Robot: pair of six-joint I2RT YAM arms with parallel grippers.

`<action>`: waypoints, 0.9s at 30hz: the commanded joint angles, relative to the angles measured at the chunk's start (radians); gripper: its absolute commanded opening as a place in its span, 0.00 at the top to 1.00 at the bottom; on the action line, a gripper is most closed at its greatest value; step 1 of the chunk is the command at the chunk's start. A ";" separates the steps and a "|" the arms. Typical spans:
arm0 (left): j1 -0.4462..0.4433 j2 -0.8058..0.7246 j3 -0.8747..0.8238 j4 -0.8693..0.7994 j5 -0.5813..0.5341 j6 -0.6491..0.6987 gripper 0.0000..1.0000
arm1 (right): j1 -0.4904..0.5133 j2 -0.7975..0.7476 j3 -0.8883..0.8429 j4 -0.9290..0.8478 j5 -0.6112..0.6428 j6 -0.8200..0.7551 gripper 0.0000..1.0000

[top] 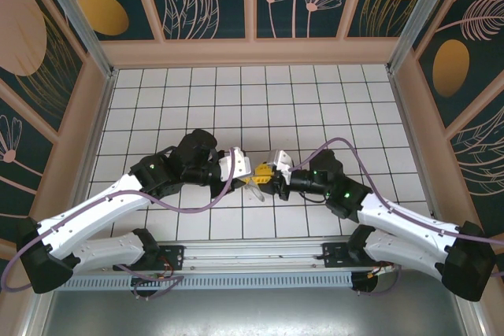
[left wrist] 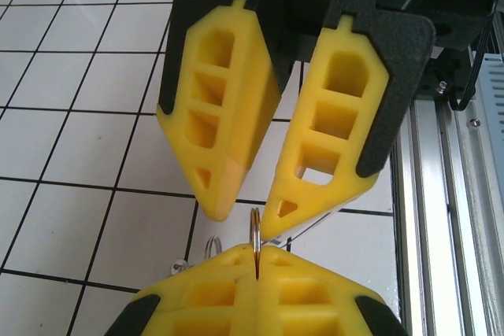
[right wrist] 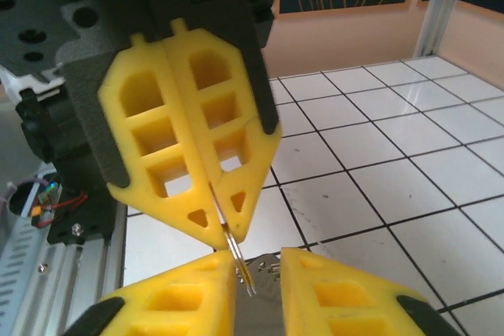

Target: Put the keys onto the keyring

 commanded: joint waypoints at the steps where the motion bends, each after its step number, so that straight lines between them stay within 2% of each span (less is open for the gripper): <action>1: -0.010 -0.008 0.009 0.000 0.030 0.010 1.00 | 0.009 0.011 0.039 0.016 -0.023 -0.022 0.88; 5: -0.012 -0.009 0.007 0.005 0.024 0.010 1.00 | 0.014 0.016 0.043 0.013 -0.036 -0.033 1.00; 12: -0.012 -0.047 -0.046 0.091 0.033 -0.039 1.00 | 0.019 -0.022 0.011 0.035 -0.032 -0.045 1.00; 13: -0.013 -0.068 -0.069 0.120 0.035 -0.058 0.98 | 0.019 -0.038 -0.002 0.051 -0.031 -0.042 1.00; 16: -0.012 -0.158 -0.150 0.218 0.049 -0.123 0.80 | 0.014 -0.092 -0.040 0.108 -0.048 -0.025 1.00; 17: -0.012 -0.191 -0.180 0.252 0.054 -0.148 0.77 | 0.010 -0.107 -0.052 0.127 -0.061 -0.018 1.00; 22: -0.013 -0.306 -0.264 0.370 0.079 -0.241 0.71 | -0.031 -0.164 -0.122 0.286 -0.155 0.057 1.00; 27: -0.012 -0.307 -0.269 0.433 0.119 -0.267 0.68 | -0.071 -0.168 -0.173 0.458 -0.242 0.149 1.00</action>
